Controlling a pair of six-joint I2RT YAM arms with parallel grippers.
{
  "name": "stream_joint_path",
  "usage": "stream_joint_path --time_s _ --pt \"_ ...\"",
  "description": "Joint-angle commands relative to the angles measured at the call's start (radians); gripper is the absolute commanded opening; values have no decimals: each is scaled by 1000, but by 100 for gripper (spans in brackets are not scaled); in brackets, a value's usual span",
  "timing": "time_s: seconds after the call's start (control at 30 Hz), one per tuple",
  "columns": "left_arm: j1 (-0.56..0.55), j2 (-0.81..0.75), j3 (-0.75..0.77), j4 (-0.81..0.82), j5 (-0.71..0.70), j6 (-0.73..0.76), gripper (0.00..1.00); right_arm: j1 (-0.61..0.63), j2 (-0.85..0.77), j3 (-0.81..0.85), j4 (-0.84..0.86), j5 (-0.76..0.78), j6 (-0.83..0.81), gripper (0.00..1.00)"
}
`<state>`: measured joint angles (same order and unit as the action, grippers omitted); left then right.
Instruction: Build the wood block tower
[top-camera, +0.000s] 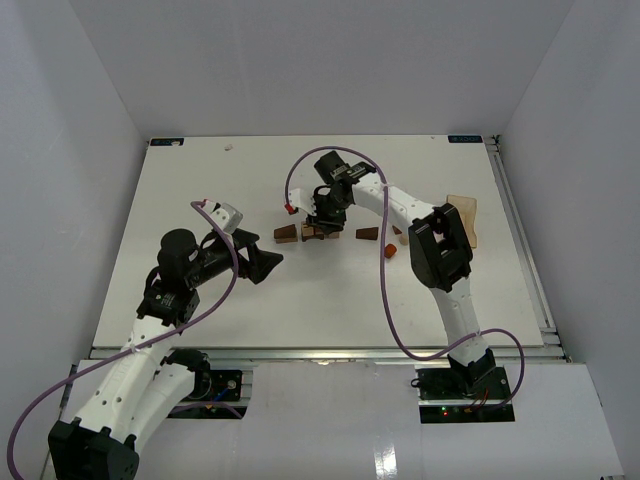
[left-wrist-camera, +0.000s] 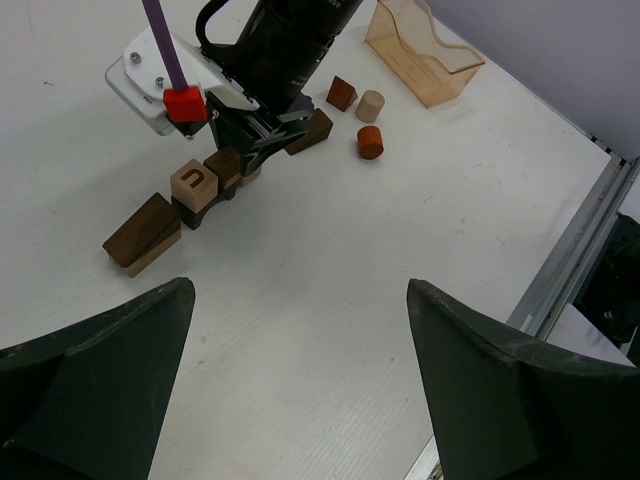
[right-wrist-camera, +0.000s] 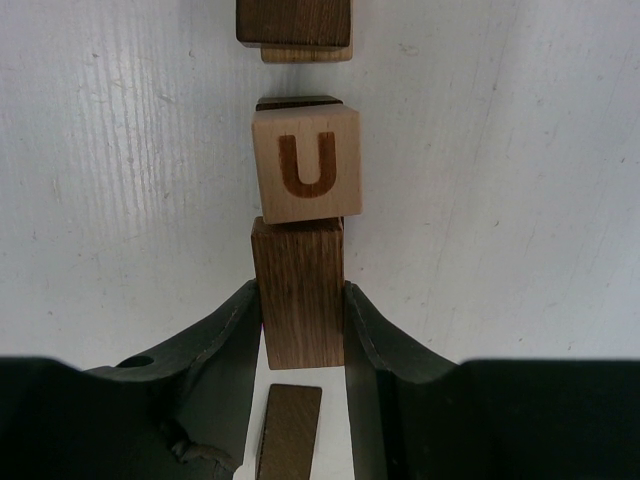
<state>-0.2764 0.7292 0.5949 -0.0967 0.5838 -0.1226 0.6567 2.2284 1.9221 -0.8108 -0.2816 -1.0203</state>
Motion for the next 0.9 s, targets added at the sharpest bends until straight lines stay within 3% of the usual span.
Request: stream_joint_path --time_s 0.0,0.53,0.87 --pt "6 -18 -3 6 -3 6 98 4 4 34 6 13 12 31" --pt "6 -16 -4 8 -7 8 98 6 -10 8 25 19 17 52" --pt "6 -15 -4 7 -5 8 98 -1 -72 12 25 -10 62 55"
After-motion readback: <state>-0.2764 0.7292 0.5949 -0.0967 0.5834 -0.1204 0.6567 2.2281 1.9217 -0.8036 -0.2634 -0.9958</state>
